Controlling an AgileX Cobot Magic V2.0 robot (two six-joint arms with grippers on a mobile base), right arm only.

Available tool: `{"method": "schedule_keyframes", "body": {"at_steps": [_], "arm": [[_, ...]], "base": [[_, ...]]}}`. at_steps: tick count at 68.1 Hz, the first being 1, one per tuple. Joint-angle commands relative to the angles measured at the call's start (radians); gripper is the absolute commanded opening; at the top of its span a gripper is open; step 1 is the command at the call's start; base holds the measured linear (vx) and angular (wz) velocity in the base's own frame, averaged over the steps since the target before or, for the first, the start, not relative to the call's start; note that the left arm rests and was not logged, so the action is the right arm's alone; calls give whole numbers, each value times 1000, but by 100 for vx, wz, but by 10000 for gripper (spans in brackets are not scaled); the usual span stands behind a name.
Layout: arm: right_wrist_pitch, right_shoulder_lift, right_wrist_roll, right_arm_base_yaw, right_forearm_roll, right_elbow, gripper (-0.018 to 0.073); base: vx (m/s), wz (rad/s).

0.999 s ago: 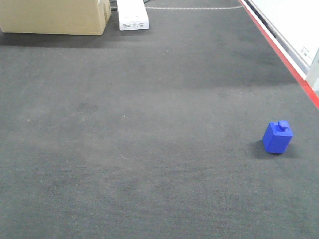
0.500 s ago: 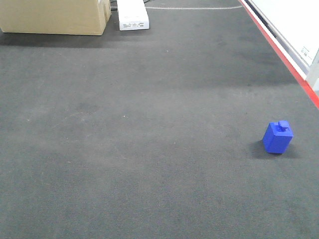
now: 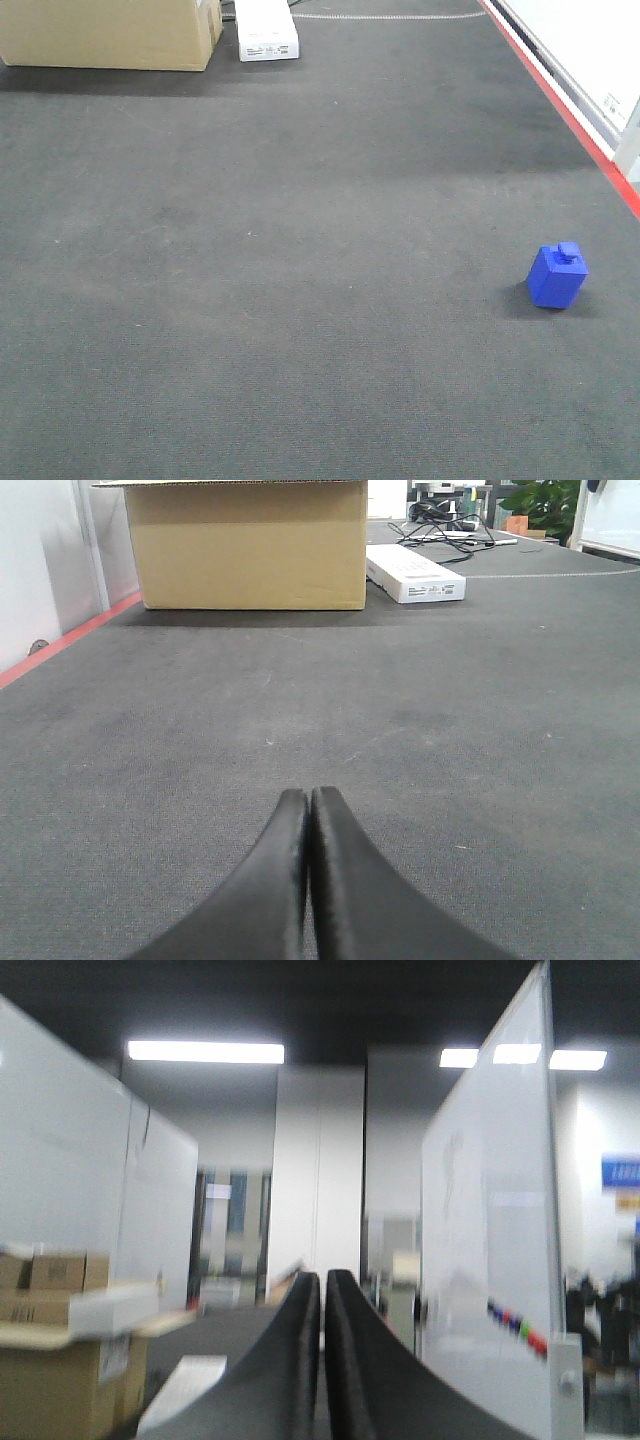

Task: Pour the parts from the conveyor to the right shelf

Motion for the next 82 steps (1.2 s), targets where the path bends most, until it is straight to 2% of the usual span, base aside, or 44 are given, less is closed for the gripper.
{"method": "schedule_keyframes", "body": {"at_steps": [1, 11, 20, 29, 37, 41, 46, 54, 59, 68, 82], "arm": [[83, 146, -10, -3, 7, -124, -6], [155, 332, -10, -3, 6, -230, 8], [156, 437, -9, -3, 7, -251, 85], [189, 492, -9, -3, 7, -252, 280], [231, 521, -9, -3, 7, -252, 542], [231, 529, -11, -3, 3, -252, 643], [222, 537, -27, -3, -13, -252, 722], [216, 548, -36, -3, -30, -249, 722], [262, 548, 17, -4, -13, -262, 710], [479, 591, 130, -33, -13, -367, 682], [814, 754, 103, -174, -34, -604, 652]], "base": [[0, 0], [0, 0], [0, 0], [0, 0], [0, 0], [0, 0], [0, 0], [0, 0], [0, 0], [0, 0], [0, 0]]}}
